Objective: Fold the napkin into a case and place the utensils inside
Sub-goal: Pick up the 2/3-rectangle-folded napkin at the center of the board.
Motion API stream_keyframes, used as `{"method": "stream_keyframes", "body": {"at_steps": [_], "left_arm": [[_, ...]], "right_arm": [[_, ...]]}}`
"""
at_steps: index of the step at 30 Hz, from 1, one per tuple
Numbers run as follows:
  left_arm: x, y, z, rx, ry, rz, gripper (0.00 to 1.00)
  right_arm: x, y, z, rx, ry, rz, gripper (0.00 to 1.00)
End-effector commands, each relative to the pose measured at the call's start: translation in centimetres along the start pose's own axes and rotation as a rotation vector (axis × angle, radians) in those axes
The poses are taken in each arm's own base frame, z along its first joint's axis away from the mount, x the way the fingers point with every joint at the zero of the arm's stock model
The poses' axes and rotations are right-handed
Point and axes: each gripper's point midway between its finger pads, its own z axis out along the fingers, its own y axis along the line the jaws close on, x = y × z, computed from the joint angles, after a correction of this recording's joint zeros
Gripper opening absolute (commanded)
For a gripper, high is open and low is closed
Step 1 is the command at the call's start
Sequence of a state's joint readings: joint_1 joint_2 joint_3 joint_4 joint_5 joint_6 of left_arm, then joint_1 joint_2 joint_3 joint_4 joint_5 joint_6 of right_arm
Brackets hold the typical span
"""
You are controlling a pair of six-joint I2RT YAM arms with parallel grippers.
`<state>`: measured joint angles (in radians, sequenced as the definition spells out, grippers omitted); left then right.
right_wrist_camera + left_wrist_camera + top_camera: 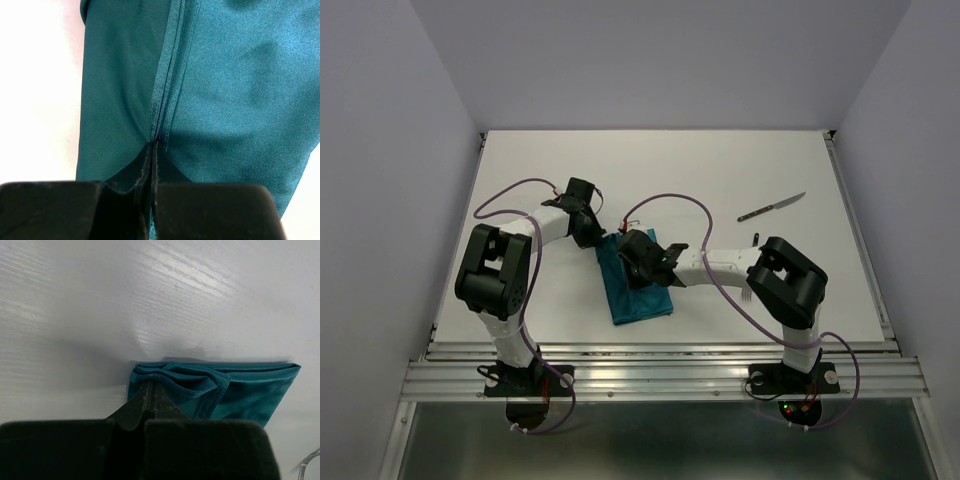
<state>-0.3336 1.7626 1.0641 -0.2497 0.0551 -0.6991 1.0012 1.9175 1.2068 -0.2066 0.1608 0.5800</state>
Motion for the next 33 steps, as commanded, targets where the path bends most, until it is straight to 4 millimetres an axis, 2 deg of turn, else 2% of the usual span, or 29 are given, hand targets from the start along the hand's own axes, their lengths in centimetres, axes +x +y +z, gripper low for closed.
{"method": "stream_keyframes", "body": {"at_steps": [1, 6, 8, 10, 11, 12, 14, 15, 17, 19, 26, 28, 30, 31, 33], "left_arm": [[-1.5, -1.7, 0.0, 0.039, -0.039, -0.018, 0.00], [-1.6, -2.3, 0.1, 0.062, -0.038, -0.034, 0.00], [-1.5, -2.2, 0.1, 0.060, -0.036, -0.034, 0.00], [-1.5, -2.2, 0.2, 0.059, -0.034, -0.036, 0.00], [-1.5, -2.2, 0.3, 0.057, -0.034, -0.036, 0.00], [-1.5, -2.1, 0.3, 0.057, -0.032, -0.037, 0.00], [-1.5, -2.2, 0.3, 0.060, -0.031, -0.037, 0.00], [-1.5, -2.3, 0.3, 0.063, -0.032, -0.035, 0.00], [-1.7, -2.5, 0.1, 0.069, -0.036, -0.035, 0.00], [-1.8, -2.6, 0.0, 0.073, -0.038, -0.035, 0.00], [-2.0, -3.2, -0.6, 0.094, -0.043, -0.030, 0.00], [-2.0, -3.6, -0.8, 0.103, -0.042, -0.024, 0.00], [-2.0, -3.9, -0.8, 0.112, -0.040, -0.016, 0.00], [-2.0, -4.0, -0.8, 0.115, -0.037, -0.016, 0.00], [-2.0, -4.4, -0.8, 0.124, -0.033, -0.005, 0.00]], "right_arm": [[0.4, 0.1, -0.9, -0.007, 0.006, -0.004, 0.01], [0.1, 0.0, -1.4, -0.004, -0.008, 0.002, 0.01], [-0.1, -0.1, -1.6, 0.001, -0.019, 0.005, 0.05], [-0.7, -0.3, -2.1, 0.012, -0.043, 0.015, 0.23], [-1.0, -0.3, -2.4, 0.016, -0.057, 0.019, 0.24], [-1.5, -0.6, -2.6, 0.031, -0.077, 0.024, 0.33], [-2.5, -0.6, -3.6, 0.036, -0.117, 0.032, 0.40], [-2.9, -1.0, -3.9, 0.054, -0.137, 0.035, 0.49], [-4.1, -1.5, -4.8, 0.060, -0.170, 0.053, 0.53], [-4.8, -2.2, -5.1, 0.069, -0.186, 0.067, 0.53], [-8.0, -8.1, -4.5, 0.135, -0.202, 0.163, 0.53], [-8.3, -9.0, -3.9, 0.140, -0.185, 0.161, 0.54], [-9.4, -9.9, -3.4, 0.145, -0.191, 0.176, 0.55], [-9.1, -10.2, -2.7, 0.142, -0.167, 0.172, 0.56], [-9.7, -10.7, -2.2, 0.138, -0.164, 0.179, 0.58]]}}
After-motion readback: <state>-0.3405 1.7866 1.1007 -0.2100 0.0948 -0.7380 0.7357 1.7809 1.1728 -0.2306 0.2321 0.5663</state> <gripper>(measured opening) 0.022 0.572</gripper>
